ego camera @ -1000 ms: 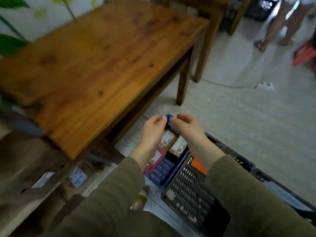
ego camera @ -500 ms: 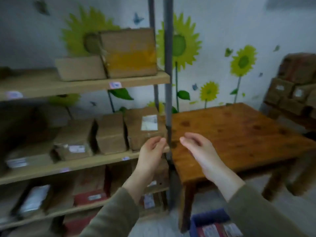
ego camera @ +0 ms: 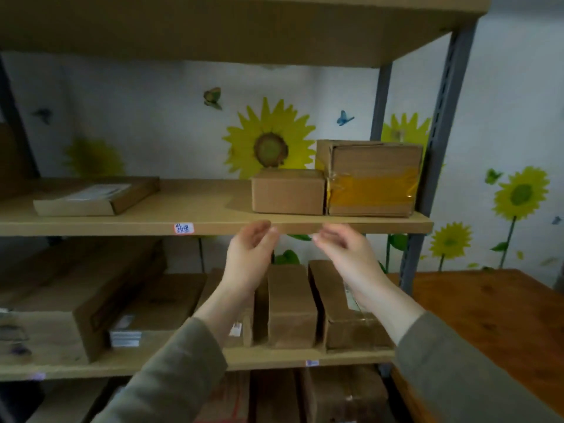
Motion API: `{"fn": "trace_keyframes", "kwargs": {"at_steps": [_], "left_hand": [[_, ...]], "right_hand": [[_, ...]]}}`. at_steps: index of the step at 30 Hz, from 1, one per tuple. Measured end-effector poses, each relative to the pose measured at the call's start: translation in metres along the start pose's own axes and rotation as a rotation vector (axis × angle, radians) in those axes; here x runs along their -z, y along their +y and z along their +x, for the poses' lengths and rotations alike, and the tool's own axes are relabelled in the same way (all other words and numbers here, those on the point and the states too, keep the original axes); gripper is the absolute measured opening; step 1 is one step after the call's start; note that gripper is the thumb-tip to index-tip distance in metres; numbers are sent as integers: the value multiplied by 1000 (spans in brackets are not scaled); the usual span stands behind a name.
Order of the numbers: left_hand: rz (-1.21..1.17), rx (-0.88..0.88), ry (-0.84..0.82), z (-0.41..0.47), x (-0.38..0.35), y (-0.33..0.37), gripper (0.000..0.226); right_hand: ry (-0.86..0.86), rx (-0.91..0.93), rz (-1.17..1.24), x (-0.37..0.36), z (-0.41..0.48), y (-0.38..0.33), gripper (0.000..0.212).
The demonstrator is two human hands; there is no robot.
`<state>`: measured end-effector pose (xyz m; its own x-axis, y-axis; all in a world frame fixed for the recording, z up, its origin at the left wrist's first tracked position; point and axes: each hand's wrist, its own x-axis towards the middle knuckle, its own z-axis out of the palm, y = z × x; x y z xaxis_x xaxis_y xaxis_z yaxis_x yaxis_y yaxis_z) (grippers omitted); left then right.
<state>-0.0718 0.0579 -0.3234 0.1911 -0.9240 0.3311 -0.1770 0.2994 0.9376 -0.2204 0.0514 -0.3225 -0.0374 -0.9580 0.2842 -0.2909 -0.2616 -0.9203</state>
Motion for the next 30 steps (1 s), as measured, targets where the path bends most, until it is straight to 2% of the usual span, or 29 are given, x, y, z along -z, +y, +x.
{"fn": "trace_keyframes", "kwargs": {"at_steps": [4,7,9,11,13,15,20,22,26,30], "left_hand": [[-10,-70,74,53,23,4,32],[99,-102,117,95,24,7,43],[271,-211,79,119,20,9,55],[554,-328,-30,136,16,9,62],[817,-379,-142,146,15,7,59],[913,-395,-181,150,16,6,53],[851,-442,-33,150,37,9,37],[789,-444,-21,147,46,8,37],[678,-435,38,137,51,2,36],[410,-251,148,133,57,6,34]], "right_hand": [[106,137,-64,-16,35,-24,44],[194,139,-69,-27,62,-37,42],[247,102,-54,-32,75,-39,40],[287,77,-39,-36,82,-36,37],[298,74,-33,-37,87,-30,35],[309,79,-33,-34,91,-26,32],[420,148,29,-34,101,-24,29],[354,114,63,-40,105,-29,38],[151,-71,137,-56,113,-40,56],[143,-60,175,-66,115,-40,53]]}}
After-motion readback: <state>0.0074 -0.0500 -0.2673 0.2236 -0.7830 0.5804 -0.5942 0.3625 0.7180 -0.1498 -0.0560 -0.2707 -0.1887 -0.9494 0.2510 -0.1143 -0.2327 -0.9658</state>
